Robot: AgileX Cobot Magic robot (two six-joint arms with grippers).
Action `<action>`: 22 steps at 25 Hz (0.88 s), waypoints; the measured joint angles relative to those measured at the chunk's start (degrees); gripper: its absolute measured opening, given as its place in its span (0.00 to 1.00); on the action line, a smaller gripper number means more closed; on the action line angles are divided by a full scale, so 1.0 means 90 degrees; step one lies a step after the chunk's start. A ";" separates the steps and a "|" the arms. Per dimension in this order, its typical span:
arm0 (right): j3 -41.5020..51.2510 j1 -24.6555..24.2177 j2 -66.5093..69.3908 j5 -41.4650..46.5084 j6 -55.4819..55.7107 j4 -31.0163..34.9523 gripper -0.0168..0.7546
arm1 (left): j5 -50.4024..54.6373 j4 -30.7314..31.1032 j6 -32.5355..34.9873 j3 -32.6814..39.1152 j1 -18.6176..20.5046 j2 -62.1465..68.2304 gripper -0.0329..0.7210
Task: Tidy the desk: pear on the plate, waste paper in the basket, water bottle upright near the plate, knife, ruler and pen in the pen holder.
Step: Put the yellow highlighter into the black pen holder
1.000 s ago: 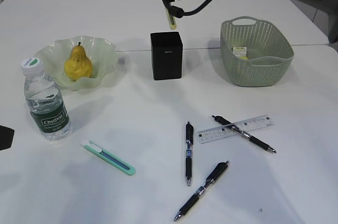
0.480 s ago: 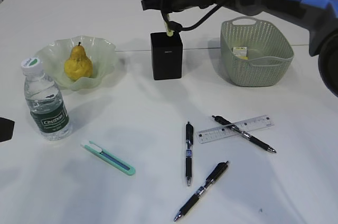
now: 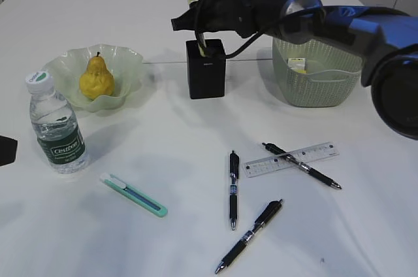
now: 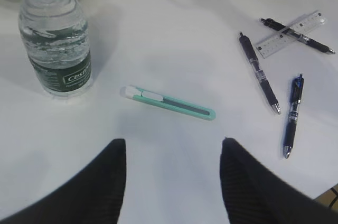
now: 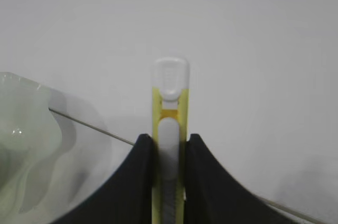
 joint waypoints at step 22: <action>0.0000 -0.0105 0.0231 0.0920 0.0013 0.0024 0.22 | -0.0016 0.0097 0.0000 0.0000 0.0000 0.0000 0.58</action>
